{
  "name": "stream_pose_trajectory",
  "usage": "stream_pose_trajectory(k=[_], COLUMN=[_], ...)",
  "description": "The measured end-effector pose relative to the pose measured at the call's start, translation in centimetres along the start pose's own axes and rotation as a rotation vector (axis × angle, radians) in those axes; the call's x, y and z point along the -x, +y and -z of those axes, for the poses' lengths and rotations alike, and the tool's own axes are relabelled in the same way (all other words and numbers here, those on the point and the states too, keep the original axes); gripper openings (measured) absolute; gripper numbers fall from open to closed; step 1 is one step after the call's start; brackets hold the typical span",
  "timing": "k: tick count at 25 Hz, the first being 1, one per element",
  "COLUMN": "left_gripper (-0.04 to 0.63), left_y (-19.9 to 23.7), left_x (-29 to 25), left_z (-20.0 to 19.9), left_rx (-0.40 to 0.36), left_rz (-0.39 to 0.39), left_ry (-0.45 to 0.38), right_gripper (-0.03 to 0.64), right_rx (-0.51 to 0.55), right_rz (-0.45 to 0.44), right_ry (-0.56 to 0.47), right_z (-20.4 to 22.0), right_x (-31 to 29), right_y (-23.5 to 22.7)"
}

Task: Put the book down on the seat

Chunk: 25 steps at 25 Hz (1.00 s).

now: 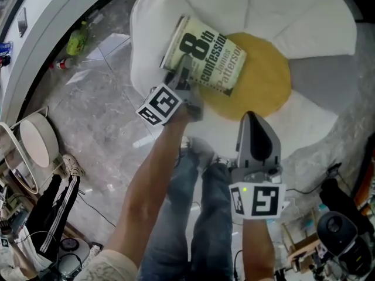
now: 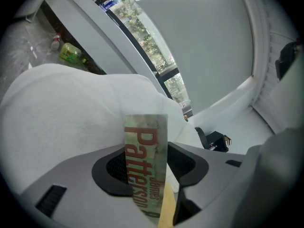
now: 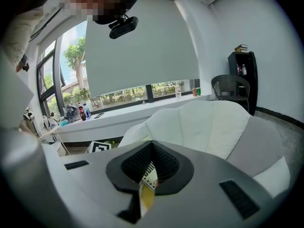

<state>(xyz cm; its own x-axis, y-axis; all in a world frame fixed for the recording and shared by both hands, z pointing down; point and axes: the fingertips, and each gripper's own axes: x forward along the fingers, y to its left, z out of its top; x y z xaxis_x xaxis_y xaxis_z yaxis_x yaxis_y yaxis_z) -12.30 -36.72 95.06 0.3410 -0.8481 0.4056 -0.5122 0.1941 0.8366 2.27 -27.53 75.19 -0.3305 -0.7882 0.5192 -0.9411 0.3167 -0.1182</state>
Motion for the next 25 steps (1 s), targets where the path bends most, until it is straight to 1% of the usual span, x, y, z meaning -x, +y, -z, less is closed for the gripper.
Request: stream_pose_trajectory(k=[7,18,22,25], left_gripper=[0.222,0.225,0.225,0.225], left_y=[0.8,2.3,1.1,-1.2], left_x=[1.4,5.1,6.9,8.2], left_z=[0.5,1.3,1.4,1.2], left_rx=[0.032,0.069,0.066,0.058], left_rz=[-0.053,-0.157,-0.158,-0.132], left_ry=[-0.002,-0.022,-0.013,-0.011], right_gripper=[-0.002,-0.002,-0.002,-0.002], right_rx=[0.016,0.020,0.029,0.035], right_rz=[-0.013,-0.019,-0.026,-0.030], right_ry=[-0.010,-0.035,-0.059,-0.086], right_z=[-1.0,-2.5,-4.1,-5.8], right_x=[0.3,1.6,2.6,3.7], right_y=[0.6,0.4,0.9,1.0])
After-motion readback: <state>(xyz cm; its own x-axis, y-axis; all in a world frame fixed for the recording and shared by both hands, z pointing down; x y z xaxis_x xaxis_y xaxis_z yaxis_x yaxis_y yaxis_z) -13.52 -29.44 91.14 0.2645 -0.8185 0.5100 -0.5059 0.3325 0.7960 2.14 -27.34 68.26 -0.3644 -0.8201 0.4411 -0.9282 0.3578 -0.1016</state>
